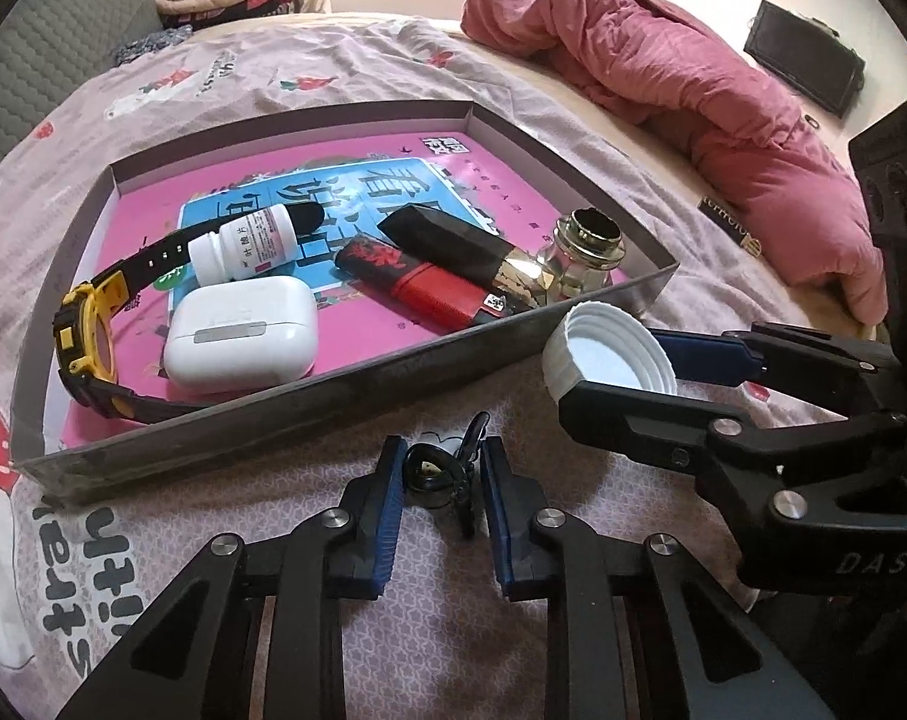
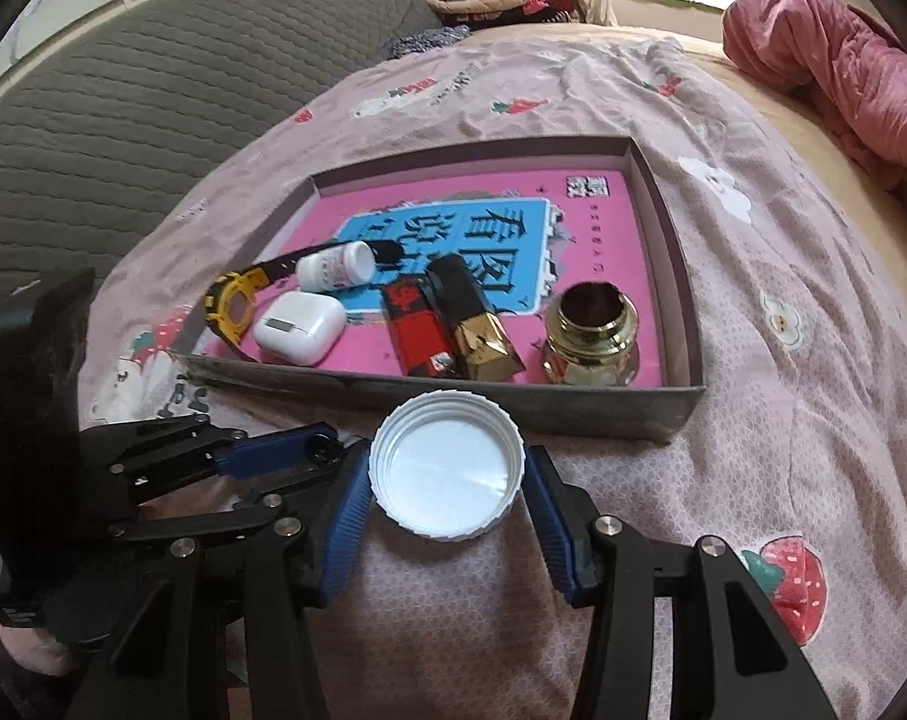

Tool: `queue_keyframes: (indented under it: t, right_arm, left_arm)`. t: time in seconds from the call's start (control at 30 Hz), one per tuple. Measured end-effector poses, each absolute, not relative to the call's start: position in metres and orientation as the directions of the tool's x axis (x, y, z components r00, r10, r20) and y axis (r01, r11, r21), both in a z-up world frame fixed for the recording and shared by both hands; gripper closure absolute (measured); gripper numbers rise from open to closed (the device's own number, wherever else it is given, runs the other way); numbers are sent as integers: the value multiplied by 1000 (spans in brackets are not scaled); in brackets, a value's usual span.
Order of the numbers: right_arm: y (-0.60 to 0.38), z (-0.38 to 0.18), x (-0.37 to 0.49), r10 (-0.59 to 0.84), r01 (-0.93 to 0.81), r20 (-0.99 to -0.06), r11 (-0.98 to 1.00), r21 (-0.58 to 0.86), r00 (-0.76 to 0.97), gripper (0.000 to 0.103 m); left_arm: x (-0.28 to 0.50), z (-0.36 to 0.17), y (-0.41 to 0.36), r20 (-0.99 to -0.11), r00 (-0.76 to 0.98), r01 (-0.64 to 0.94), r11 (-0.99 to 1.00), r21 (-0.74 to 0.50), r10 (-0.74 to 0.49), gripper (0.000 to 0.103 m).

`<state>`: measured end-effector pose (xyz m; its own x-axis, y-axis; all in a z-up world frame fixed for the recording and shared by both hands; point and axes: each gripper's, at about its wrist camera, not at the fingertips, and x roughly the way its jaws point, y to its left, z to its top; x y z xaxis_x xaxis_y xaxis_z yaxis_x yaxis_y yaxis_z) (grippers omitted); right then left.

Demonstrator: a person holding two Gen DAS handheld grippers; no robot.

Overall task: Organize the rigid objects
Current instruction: 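Close the left tool on the keys while the right tool closes on the bottle cap, then lift the keys with the left tool while the right tool carries the cap toward the tray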

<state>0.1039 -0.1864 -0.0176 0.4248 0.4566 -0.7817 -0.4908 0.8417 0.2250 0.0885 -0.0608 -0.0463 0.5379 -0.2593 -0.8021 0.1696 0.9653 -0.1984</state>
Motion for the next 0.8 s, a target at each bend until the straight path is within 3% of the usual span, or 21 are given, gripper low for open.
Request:
queue_keyframes:
  t: [0.8]
  right_arm:
    - [-186, 22, 100, 541, -531, -634, 815, 232, 553, 52]
  left_arm:
    - [72, 8, -27, -700, 685, 112, 978, -175, -204, 78]
